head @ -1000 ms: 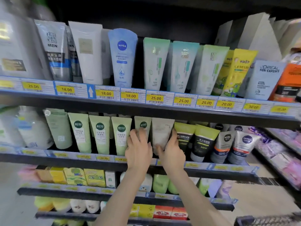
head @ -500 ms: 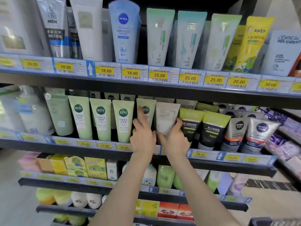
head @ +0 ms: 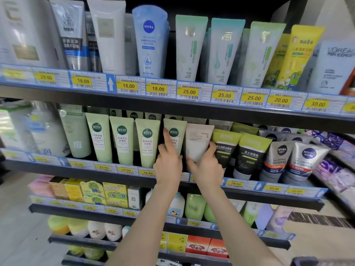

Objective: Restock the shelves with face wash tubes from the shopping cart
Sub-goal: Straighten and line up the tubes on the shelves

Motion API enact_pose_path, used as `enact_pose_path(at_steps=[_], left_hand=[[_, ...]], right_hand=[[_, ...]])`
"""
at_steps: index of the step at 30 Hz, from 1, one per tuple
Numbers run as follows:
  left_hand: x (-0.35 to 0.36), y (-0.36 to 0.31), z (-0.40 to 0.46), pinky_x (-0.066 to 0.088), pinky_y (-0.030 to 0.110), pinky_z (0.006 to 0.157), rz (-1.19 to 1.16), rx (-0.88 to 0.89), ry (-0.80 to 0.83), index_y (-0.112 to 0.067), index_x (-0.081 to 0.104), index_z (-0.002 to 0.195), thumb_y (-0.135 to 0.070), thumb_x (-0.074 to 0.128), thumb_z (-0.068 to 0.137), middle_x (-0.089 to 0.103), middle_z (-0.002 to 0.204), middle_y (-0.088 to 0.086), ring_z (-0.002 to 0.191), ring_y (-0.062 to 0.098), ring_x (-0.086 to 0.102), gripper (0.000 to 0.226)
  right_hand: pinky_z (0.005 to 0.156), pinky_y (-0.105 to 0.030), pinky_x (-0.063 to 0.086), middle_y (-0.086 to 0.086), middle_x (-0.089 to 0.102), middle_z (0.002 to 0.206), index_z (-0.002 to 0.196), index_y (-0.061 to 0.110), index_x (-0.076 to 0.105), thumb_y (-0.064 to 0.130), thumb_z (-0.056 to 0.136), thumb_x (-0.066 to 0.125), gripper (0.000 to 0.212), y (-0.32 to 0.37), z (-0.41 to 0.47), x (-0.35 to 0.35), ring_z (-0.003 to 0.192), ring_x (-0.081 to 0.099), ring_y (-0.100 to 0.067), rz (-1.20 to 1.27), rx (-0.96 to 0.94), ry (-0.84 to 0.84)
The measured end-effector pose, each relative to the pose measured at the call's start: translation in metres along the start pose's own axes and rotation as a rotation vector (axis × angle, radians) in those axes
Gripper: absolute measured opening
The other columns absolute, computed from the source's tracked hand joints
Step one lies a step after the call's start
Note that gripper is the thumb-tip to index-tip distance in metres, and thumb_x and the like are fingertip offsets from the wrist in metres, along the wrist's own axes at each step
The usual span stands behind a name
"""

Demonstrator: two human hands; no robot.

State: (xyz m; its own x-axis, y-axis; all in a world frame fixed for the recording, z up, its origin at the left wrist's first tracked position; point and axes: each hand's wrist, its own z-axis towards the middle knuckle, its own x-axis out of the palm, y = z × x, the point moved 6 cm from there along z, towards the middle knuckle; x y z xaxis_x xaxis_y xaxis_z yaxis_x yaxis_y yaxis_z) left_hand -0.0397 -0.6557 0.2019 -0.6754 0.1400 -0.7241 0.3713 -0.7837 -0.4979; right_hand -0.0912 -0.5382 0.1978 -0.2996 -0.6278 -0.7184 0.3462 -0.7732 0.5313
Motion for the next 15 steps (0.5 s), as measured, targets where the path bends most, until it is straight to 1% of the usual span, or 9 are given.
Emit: enact_pose_path(at_steps=[2,4,7,9,11,15], left_hand=[[-0.002,0.002,-0.004,0.049,0.037,0.062,0.016,-0.003,0.002,-0.016,-0.005,0.149,-0.031,0.061,0.087,0.048,0.114,0.009,0.087,0.029,0.065,0.092],[-0.007,0.003,-0.008,0.047,0.035,0.057,0.008,0.005,-0.028,-0.015,0.000,0.150,-0.031,0.064,0.085,0.050,0.111,0.010,0.082,0.029,0.065,0.092],[-0.009,0.004,-0.012,0.039,0.027,0.045,-0.023,0.036,-0.065,-0.009,0.020,0.148,-0.028,0.076,0.075,0.058,0.098,0.014,0.063,0.028,0.064,0.094],[-0.009,0.006,-0.013,0.039,0.024,0.038,-0.002,0.053,-0.122,-0.005,0.032,0.143,-0.028,0.083,0.066,0.061,0.089,0.014,0.053,0.025,0.062,0.096],[-0.010,0.008,-0.014,0.040,0.025,0.038,-0.006,0.050,-0.153,-0.004,0.033,0.142,-0.029,0.083,0.066,0.062,0.089,0.015,0.052,0.025,0.062,0.095],[-0.010,0.008,-0.015,0.041,0.027,0.041,-0.024,0.035,-0.129,-0.005,0.029,0.144,-0.029,0.080,0.070,0.060,0.094,0.016,0.057,0.026,0.063,0.094]], right_hand=[[0.059,-0.032,0.037,-0.013,0.064,0.102,0.138,0.007,0.026,0.044,0.083,0.061,0.076,0.000,-0.002,-0.001,0.086,0.065,-0.037,0.000,-0.006,0.005],[0.060,-0.032,0.040,-0.013,0.064,0.103,0.139,0.006,0.024,0.043,0.083,0.062,0.077,-0.001,-0.003,-0.003,0.087,0.065,-0.036,-0.003,-0.016,0.008],[0.063,-0.033,0.046,-0.012,0.064,0.104,0.139,0.007,0.023,0.041,0.082,0.062,0.077,-0.002,-0.004,-0.004,0.088,0.065,-0.035,0.006,-0.028,0.014],[0.064,-0.034,0.048,-0.013,0.064,0.105,0.138,0.006,0.023,0.040,0.082,0.063,0.076,-0.002,-0.006,-0.005,0.088,0.066,-0.034,0.019,-0.037,0.012],[0.066,-0.035,0.049,-0.013,0.064,0.106,0.137,0.006,0.025,0.039,0.082,0.064,0.076,-0.003,-0.008,-0.006,0.089,0.066,-0.034,0.034,-0.046,0.013],[0.066,-0.034,0.049,-0.014,0.064,0.109,0.136,0.006,0.025,0.039,0.082,0.065,0.075,-0.003,-0.008,-0.007,0.092,0.065,-0.034,0.066,-0.048,0.018]])
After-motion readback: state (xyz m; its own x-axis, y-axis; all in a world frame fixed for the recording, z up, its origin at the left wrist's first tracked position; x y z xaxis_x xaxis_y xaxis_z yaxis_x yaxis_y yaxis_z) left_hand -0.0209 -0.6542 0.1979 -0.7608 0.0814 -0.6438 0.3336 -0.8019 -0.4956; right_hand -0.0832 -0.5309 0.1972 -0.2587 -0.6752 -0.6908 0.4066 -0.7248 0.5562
